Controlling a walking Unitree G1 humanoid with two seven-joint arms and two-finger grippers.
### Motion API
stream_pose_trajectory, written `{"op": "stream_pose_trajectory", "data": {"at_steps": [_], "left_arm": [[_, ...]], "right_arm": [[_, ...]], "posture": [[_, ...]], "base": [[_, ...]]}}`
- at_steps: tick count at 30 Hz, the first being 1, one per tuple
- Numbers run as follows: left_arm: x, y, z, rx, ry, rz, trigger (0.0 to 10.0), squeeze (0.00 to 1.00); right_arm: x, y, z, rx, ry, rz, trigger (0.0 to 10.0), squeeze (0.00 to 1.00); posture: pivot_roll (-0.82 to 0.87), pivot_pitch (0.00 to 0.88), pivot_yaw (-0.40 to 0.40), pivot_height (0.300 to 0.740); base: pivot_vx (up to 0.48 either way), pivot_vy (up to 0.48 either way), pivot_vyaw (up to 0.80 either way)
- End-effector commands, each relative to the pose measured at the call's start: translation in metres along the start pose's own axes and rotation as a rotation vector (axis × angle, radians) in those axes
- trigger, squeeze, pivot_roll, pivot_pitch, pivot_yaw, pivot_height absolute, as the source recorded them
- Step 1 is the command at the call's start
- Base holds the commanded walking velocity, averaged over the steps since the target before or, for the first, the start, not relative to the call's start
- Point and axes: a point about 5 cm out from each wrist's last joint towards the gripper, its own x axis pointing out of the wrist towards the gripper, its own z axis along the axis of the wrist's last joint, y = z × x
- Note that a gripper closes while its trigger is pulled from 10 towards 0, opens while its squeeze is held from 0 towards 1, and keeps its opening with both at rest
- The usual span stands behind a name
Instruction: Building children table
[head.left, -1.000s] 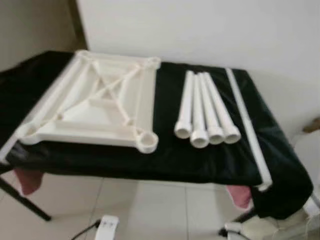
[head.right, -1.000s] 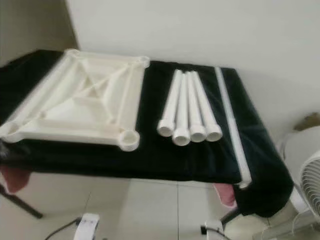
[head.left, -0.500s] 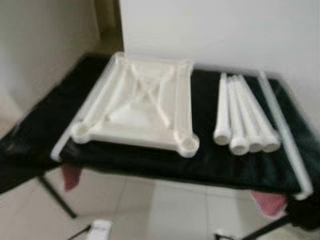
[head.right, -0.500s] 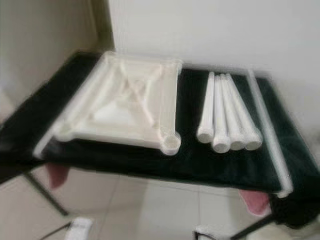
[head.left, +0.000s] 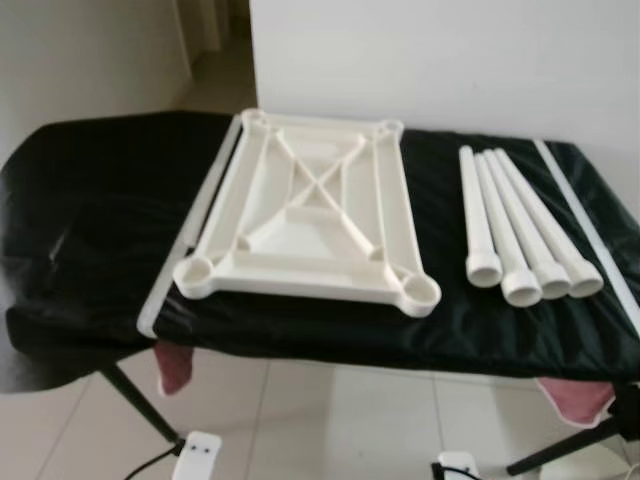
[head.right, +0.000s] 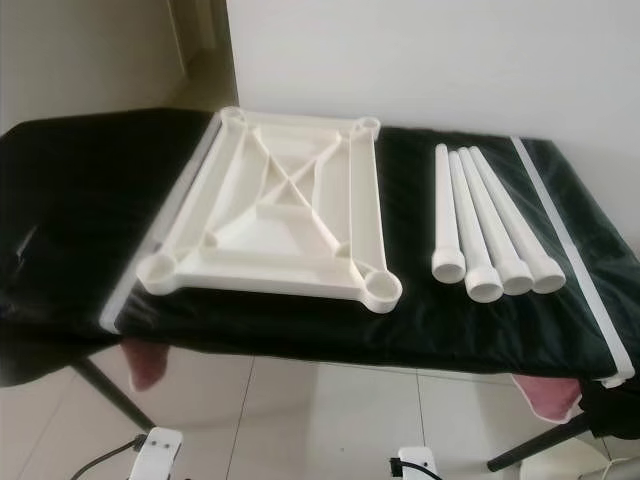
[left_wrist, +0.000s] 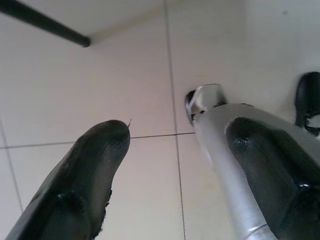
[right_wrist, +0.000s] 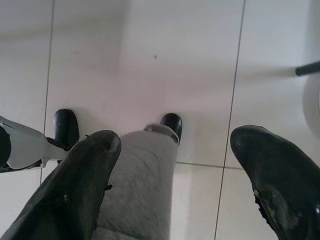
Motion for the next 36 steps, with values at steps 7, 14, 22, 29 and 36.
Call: {"op": "stream_pose_trajectory", "data": {"at_steps": [7,14,22,29,36], "left_arm": [[0.0,-0.008,-0.002,0.067,0.0,-0.041,10.0,0.0],[0.0,-0.001,0.019,0.014,-0.114,-0.069,10.0,0.8],[-0.002,-0.002,0.042,0.099,-0.256,-0.123,10.0,1.0],[-0.006,-0.009,0.064,0.147,-0.397,-0.247,10.0,0.0],[-0.02,-0.019,0.085,0.21,-0.573,-0.462,10.0,0.0]], "right_arm": [[-0.004,-0.008,-0.01,0.05,0.023,-0.047,10.0,0.0],[-0.003,-0.015,0.002,0.119,-0.076,-0.057,10.0,1.0],[-0.003,-0.014,0.025,0.075,-0.228,-0.003,10.0,1.0],[-0.006,-0.019,0.057,0.0,-0.409,0.031,10.0,0.0],[-0.013,-0.013,0.088,-0.074,-0.582,0.11,10.0,0.0]], "posture": [[0.02,0.0,-0.007,0.74],[0.03,0.0,-0.012,0.74],[0.04,0.0,-0.022,0.74],[0.04,0.025,-0.031,0.74],[0.03,0.045,-0.024,0.74]], "base": [[0.0,0.0,0.0],[0.0,0.0,0.0],[0.0,0.0,0.0],[0.0,0.0,0.0],[0.0,0.0,0.0]]}}
